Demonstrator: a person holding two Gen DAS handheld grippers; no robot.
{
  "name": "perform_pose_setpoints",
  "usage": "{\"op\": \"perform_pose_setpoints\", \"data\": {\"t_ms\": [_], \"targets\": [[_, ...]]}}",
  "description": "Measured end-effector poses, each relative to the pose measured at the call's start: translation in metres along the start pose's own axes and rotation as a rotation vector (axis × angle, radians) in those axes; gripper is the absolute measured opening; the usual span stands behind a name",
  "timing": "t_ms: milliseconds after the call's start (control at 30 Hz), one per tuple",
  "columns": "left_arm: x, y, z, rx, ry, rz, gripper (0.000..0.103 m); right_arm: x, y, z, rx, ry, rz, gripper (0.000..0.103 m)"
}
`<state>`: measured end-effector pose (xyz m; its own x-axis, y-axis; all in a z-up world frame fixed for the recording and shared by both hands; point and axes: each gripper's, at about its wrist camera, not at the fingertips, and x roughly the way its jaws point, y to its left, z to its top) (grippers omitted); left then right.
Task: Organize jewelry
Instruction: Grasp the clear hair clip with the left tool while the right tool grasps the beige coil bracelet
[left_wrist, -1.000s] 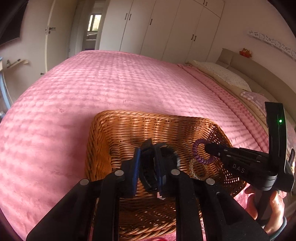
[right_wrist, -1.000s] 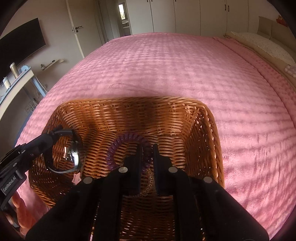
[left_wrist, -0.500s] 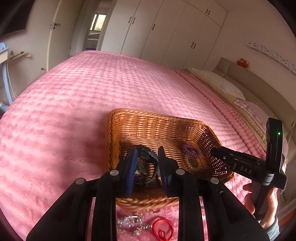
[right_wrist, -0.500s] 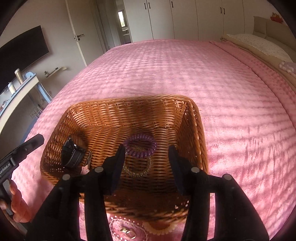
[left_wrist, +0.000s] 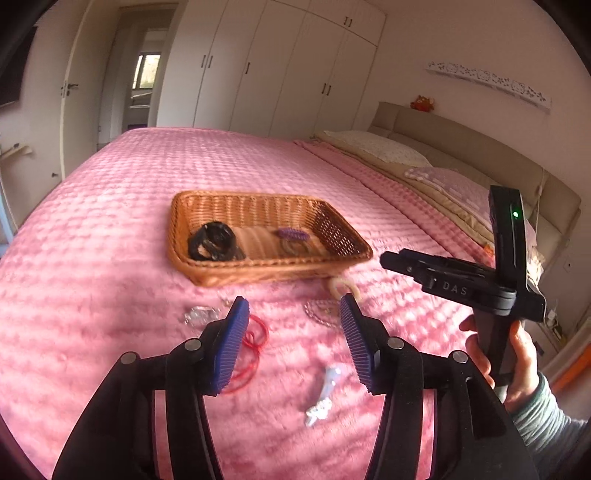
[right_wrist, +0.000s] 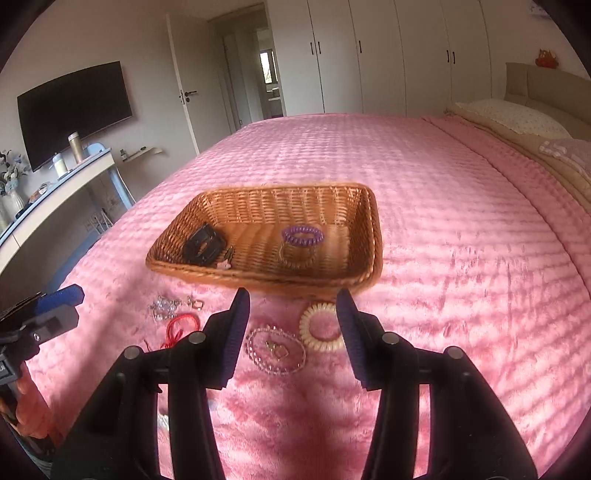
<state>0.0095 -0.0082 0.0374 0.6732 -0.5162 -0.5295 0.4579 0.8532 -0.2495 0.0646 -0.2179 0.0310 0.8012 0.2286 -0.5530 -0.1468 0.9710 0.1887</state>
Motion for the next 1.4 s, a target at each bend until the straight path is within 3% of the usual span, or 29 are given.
{"op": "perform_pose_setpoints", "data": {"t_ms": [167,200,300,400,567,667,800,867,967,1100,1400], "targets": [[0.019,-0.005,-0.040,-0.001,0.093,-0.042,0.050,0.016,-0.007,-0.031,0.019,0.052,-0.026,0.045],[0.027,-0.006,-0.046,0.000,0.123,-0.057,0.050,0.021,-0.008,-0.035,0.013,0.061,-0.042,0.040],[0.044,-0.008,-0.060,0.024,0.193,-0.066,0.050,0.037,-0.017,-0.039,0.018,0.097,-0.106,0.037],[0.055,-0.010,-0.067,0.035,0.239,-0.065,0.050,0.055,-0.033,-0.035,0.063,0.134,-0.110,0.037],[0.061,-0.010,-0.071,0.038,0.266,-0.082,0.048,0.084,-0.041,-0.023,0.072,0.169,-0.134,0.037],[0.068,-0.020,-0.070,0.088,0.283,-0.061,0.045,0.102,-0.039,-0.021,0.064,0.194,-0.144,0.030],[0.080,-0.028,-0.068,0.130,0.298,0.003,0.030,0.112,-0.034,-0.020,0.032,0.217,-0.159,0.025],[0.085,-0.031,-0.066,0.136,0.301,0.004,0.029,0.113,-0.034,-0.022,0.027,0.216,-0.157,0.019],[0.088,-0.036,-0.066,0.164,0.309,0.019,0.012,0.111,-0.031,-0.025,0.012,0.217,-0.156,0.013],[0.087,-0.041,-0.067,0.190,0.299,0.040,0.011,0.106,-0.029,-0.030,0.015,0.213,-0.158,0.011],[0.083,-0.034,-0.068,0.145,0.274,0.039,0.009,0.077,-0.036,-0.044,0.047,0.184,-0.151,0.010]]}}
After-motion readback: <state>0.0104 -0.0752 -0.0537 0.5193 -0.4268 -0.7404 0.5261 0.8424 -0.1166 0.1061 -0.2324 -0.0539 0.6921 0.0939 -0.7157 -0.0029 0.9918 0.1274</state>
